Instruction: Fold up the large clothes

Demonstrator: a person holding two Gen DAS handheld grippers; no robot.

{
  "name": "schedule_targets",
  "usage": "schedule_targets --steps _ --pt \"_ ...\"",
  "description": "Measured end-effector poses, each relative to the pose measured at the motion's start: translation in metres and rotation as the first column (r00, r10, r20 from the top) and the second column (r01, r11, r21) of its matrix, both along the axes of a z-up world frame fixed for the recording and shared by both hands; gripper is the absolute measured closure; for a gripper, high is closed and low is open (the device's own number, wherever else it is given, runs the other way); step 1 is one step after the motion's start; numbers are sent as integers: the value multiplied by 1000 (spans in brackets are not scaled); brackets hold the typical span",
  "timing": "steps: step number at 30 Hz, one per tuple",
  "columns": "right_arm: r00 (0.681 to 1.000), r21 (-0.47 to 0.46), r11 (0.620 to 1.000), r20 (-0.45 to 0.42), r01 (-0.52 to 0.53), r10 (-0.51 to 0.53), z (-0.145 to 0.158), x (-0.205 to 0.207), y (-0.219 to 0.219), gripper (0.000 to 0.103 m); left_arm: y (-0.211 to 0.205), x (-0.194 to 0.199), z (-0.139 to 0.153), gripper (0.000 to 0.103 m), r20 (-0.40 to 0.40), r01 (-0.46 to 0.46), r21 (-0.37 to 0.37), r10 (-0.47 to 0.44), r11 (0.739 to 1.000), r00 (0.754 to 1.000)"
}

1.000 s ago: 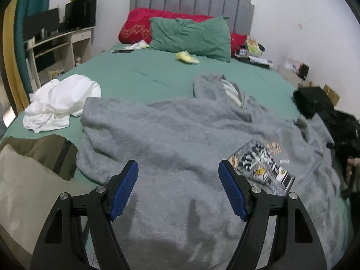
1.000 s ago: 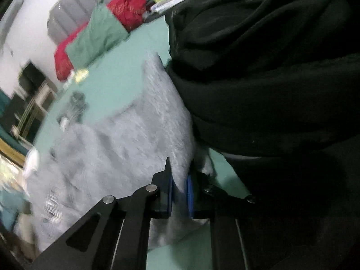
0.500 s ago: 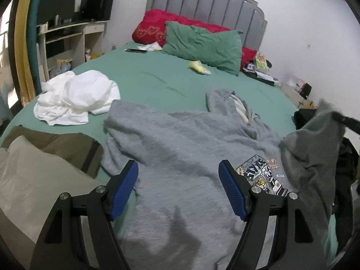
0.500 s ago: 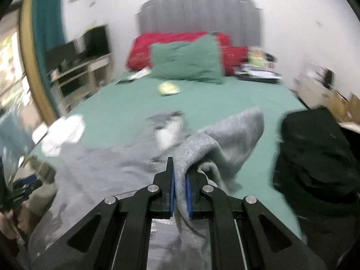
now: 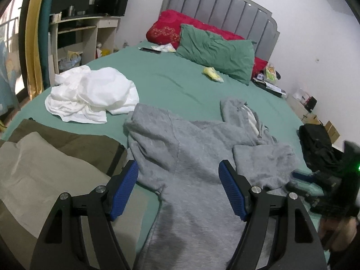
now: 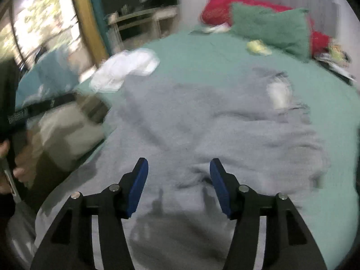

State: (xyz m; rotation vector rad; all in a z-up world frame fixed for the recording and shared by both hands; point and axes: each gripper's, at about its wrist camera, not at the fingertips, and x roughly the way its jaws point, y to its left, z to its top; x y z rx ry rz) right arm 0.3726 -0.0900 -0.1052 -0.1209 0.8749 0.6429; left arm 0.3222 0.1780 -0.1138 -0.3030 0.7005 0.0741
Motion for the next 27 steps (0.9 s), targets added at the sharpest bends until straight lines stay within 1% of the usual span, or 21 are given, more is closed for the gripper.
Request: schedule_targets --steps 1,2,3,4,5,6,8,9,10,11,12,14,15,16,17,19,20,21,23,25,27 --pt "998 -3 998 21 66 -66 3 6 -21 35 -1 0 -1 26 -1 4 3 -4 1000 1000" --pt "985 -16 986 42 167 -166 3 16 -52 30 -4 3 -1 26 -7 7 9 -7 1000 1000" --pt "966 -19 967 51 253 -252 -2 25 -78 28 -4 4 -2 26 -9 11 10 -11 1000 1000" --pt "939 -5 939 21 344 -344 -11 37 -106 27 -6 6 -3 26 -11 15 8 -15 1000 1000" --pt "901 24 902 -49 432 -430 -26 51 -138 27 -6 7 -4 26 -14 16 7 -16 1000 1000" --pt "869 65 870 -125 489 -479 -41 63 -163 27 -8 9 -6 26 -22 18 3 -18 1000 1000" --pt "822 187 806 -244 561 -515 -68 81 -203 27 -9 12 -8 26 -31 22 -1 -22 1000 999" --pt "809 239 776 -263 583 -526 -74 88 -215 27 -10 14 -9 26 -34 24 1 -24 1000 999" --pt "804 287 753 -269 592 -529 -77 95 -220 27 -11 16 -10 26 -37 24 3 -24 1000 999" --pt "811 352 731 -274 585 -517 -79 98 -221 27 -12 17 -12 26 -41 24 5 -23 1000 999" --pt "816 392 716 -288 578 -501 -82 107 -221 27 -13 19 -14 26 -49 25 3 -24 1000 999" --pt "802 385 707 -361 592 -475 -94 125 -214 28 -14 21 -16 26 -60 29 -6 -29 1000 998" --pt "801 398 703 -403 590 -443 -102 133 -209 36 -14 21 -17 26 -62 35 -10 -35 999 997" --pt "803 398 713 -436 577 -406 -109 144 -198 73 -15 22 -17 26 -65 38 -9 -39 999 997" --pt "808 368 736 -418 568 -414 -103 145 -188 83 -14 21 -17 26 -67 41 -6 -41 999 997" --pt "843 297 794 -288 530 -454 -70 140 -162 87 -12 21 -16 26 -69 37 -4 -37 999 997" --pt "864 249 828 -185 503 -469 -46 134 -146 87 -10 20 -16 26 -68 32 -7 -32 999 997" --pt "878 226 848 -95 479 -470 -25 126 -134 87 -7 18 -15 26 -66 24 -14 -25 1000 998" --pt "891 171 888 89 426 -445 21 108 -99 88 -2 15 -13 26 -62 11 -26 -13 1000 998" --pt "908 180 920 180 349 -379 56 94 -67 88 4 10 -10 26 -51 2 -26 -3 1000 999" --pt "938 197 952 214 233 -274 82 85 -28 87 11 5 -6 26 -43 -17 -4 17 1000 999"
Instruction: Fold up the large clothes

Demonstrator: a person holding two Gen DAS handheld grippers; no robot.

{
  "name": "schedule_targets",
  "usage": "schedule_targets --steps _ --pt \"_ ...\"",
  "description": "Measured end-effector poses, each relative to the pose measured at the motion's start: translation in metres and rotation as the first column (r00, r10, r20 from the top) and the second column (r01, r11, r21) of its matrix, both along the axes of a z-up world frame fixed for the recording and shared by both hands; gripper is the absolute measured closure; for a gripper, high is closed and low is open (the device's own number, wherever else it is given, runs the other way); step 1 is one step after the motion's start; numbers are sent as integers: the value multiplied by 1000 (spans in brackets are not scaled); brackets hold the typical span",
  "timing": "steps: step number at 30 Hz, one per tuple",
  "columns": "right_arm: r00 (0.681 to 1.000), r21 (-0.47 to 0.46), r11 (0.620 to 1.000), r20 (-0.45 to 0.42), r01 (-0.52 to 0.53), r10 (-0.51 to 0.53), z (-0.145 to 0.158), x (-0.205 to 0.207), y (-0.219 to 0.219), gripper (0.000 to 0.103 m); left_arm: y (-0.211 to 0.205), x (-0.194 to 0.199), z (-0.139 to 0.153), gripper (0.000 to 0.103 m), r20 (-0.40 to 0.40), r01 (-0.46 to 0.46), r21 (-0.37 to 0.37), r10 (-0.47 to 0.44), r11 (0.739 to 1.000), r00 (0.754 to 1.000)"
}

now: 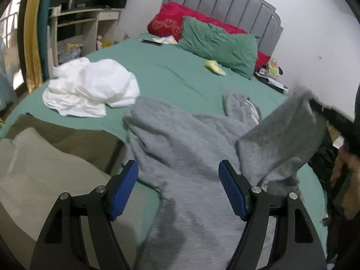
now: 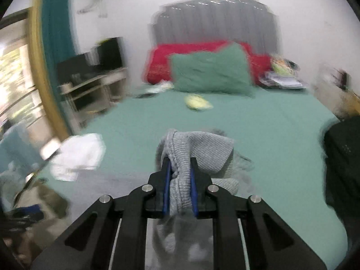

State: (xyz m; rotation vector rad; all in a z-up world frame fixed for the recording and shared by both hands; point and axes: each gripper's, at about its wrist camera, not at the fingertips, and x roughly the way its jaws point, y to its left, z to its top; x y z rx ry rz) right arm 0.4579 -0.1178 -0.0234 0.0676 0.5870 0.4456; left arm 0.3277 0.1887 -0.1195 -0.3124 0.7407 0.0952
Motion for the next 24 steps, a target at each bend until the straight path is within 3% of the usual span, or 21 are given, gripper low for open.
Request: schedule_targets --steps 2,3,4,5,6,7,9,11,13,16,19,21,22,23,24 --pt "982 39 984 -67 -177 179 4 3 52 85 13 -6 6 26 19 -50 35 49 998 999" --pt "949 90 957 -133 -274 284 -3 6 76 82 17 -7 9 26 26 -71 44 70 996 997" --pt "906 128 927 -199 -354 373 -13 7 97 68 25 -9 12 26 35 -99 50 97 994 995" --pt "866 133 901 -250 -412 433 -24 5 118 40 31 -11 14 26 42 -124 51 122 991 992" --pt "860 102 897 -257 -430 441 -31 0 129 27 38 -12 16 26 48 -151 48 148 987 988" --pt "864 73 899 -252 -433 436 -36 -5 133 15 43 -13 19 26 53 -171 46 169 984 984" --pt "901 25 927 -230 -374 369 -45 -6 116 15 51 -14 21 26 57 -193 36 191 980 980" --pt "948 -72 974 -256 -215 190 -59 -4 79 15 52 -13 21 26 53 -189 21 188 982 981" --pt "950 -137 987 -311 -84 38 -86 5 31 15 49 -11 19 26 46 -172 13 172 985 984" --pt "905 -279 959 -389 60 -170 -134 23 -19 21 41 -5 16 26 34 -148 30 146 989 989" --pt "873 -288 956 -451 54 -185 -166 38 -36 22 33 2 10 26 17 -124 32 124 992 992" --pt "861 -230 973 -492 15 -129 -184 49 -41 33 25 6 6 26 4 -102 41 102 994 995" --pt "875 -227 974 -469 15 -123 -183 53 -43 82 23 8 4 26 -1 -95 44 95 995 996" --pt "877 -230 973 -463 22 -130 -180 60 -52 97 21 9 3 26 -3 -89 43 89 995 996" --pt "875 -175 984 -472 28 -109 -177 64 -64 97 20 11 2 26 -4 -88 41 89 995 996"
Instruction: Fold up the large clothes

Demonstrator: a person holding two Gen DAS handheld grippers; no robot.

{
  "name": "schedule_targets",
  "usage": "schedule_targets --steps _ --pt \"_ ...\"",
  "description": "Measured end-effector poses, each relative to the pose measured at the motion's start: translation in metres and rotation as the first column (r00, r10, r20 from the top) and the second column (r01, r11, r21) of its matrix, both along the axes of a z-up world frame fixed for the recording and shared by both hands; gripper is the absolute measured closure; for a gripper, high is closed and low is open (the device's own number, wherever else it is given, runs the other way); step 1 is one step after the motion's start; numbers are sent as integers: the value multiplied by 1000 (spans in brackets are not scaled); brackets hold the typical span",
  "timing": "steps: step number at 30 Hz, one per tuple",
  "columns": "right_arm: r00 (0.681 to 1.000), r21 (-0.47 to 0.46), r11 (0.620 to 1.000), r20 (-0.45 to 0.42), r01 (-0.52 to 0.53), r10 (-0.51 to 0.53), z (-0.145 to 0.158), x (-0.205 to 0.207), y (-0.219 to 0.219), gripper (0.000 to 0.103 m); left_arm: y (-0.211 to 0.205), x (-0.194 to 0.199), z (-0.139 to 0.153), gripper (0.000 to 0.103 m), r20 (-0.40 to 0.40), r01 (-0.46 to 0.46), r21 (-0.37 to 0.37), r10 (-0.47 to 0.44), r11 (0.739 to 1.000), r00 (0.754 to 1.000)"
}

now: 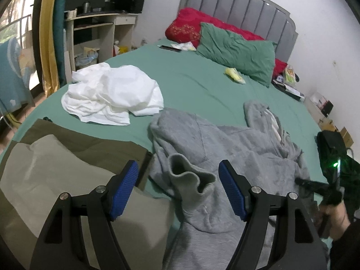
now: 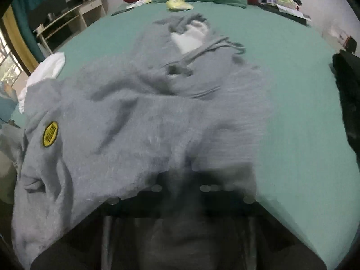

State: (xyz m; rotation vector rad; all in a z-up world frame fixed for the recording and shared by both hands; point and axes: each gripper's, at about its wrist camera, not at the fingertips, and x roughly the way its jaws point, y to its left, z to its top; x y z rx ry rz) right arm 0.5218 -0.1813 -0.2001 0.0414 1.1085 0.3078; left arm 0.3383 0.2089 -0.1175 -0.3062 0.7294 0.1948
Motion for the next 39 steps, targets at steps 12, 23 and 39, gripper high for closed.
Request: schedule_targets --steps 12,23,39 --pt "989 232 962 11 141 -148 63 12 -211 98 -14 8 -5 26 26 -2 21 2 1000 1000" --pt "977 402 891 -62 210 -202 41 -42 -218 25 -18 9 -2 26 21 8 87 -10 996 1000" --pt "934 -202 975 323 -90 153 149 -27 131 22 105 -41 32 26 95 -216 -18 216 976 972"
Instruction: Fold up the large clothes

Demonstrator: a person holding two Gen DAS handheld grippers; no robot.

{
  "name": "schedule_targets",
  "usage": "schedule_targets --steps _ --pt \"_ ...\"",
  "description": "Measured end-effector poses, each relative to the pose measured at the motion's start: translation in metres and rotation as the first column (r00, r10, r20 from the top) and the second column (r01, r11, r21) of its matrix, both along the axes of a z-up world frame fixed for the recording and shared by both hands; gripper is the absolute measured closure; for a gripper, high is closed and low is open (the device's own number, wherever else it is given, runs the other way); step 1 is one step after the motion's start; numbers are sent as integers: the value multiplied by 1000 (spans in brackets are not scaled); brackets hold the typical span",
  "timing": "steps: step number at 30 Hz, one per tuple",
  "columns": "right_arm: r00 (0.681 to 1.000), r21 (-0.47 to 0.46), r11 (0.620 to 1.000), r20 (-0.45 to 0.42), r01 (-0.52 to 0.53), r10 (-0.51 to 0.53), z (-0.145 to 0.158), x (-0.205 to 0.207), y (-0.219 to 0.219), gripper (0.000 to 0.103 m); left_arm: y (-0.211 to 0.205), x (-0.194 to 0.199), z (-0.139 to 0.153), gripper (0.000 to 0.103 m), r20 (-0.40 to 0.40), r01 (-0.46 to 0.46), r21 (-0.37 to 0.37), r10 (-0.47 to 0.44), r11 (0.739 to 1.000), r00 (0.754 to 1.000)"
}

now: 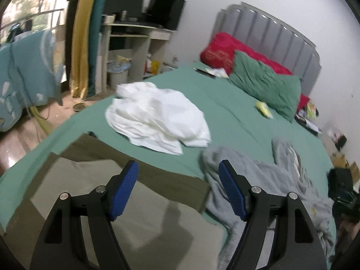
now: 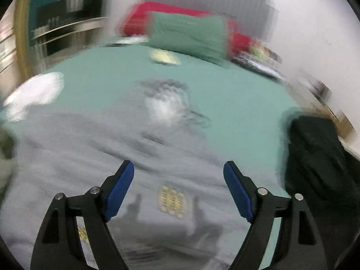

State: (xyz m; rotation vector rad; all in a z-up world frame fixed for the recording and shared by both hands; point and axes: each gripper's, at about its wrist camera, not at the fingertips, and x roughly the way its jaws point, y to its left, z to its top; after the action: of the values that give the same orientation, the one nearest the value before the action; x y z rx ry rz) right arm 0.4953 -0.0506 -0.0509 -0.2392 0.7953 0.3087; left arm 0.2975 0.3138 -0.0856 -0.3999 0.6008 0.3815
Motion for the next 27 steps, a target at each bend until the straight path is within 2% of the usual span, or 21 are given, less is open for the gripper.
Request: schedule_targets --steps 2,4,6,9,12,14,15,16,17,18,19,20,21,23,25,27 --pt "988 5 988 4 -154 154 11 3 74 22 16 -8 1 26 12 -35 -15 35 999 999" --pt "957 33 957 -1 -290 290 15 9 157 22 30 -14 -4 26 2 -82 -30 82 996 997" --pt "926 46 926 -15 -376 377 13 14 219 22 43 -16 -11 26 -22 -107 -64 105 992 994" --pt "889 54 891 -54 -451 454 1 41 306 22 56 -20 -15 26 -40 -116 -89 113 989 993" --pt "851 58 873 -202 -484 485 -25 57 372 22 65 -27 -13 26 -27 -131 -95 129 987 991" --pt "774 21 854 -412 -519 481 -61 50 404 24 68 -27 -13 26 -28 -137 -103 135 985 991" --pt "754 -22 847 -468 -531 461 -78 47 409 32 69 -26 -14 26 -29 -134 -109 132 985 991" --pt "755 -83 833 -478 -548 449 -89 42 410 64 70 -26 -15 26 -31 -131 -115 128 985 991" --pt "782 -164 815 -436 -556 445 -90 39 403 92 71 -26 -17 26 -33 -128 -127 125 984 992" --pt "788 -147 828 -433 -541 438 -85 46 393 93 71 -26 -18 26 -36 -128 -133 125 983 992" --pt "777 -72 848 -447 -525 444 -78 52 379 94 70 -26 -19 26 -40 -129 -143 124 981 991" --pt "793 -36 862 -414 -505 447 -64 60 366 94 69 -25 -19 26 -38 -124 -153 119 981 992" --pt "817 8 879 -364 -477 447 -43 67 347 94 67 -24 -20 26 -33 -112 -160 108 981 994" --pt "845 196 880 -251 -433 472 13 76 296 95 59 -21 -18 26 -29 -94 -148 91 984 995" --pt "858 365 821 -100 -439 504 67 77 251 95 52 -20 -16 26 -29 -83 -131 80 988 996" --pt "840 469 728 59 -501 540 104 62 201 95 46 -19 -14 26 -18 -71 -126 70 989 997"
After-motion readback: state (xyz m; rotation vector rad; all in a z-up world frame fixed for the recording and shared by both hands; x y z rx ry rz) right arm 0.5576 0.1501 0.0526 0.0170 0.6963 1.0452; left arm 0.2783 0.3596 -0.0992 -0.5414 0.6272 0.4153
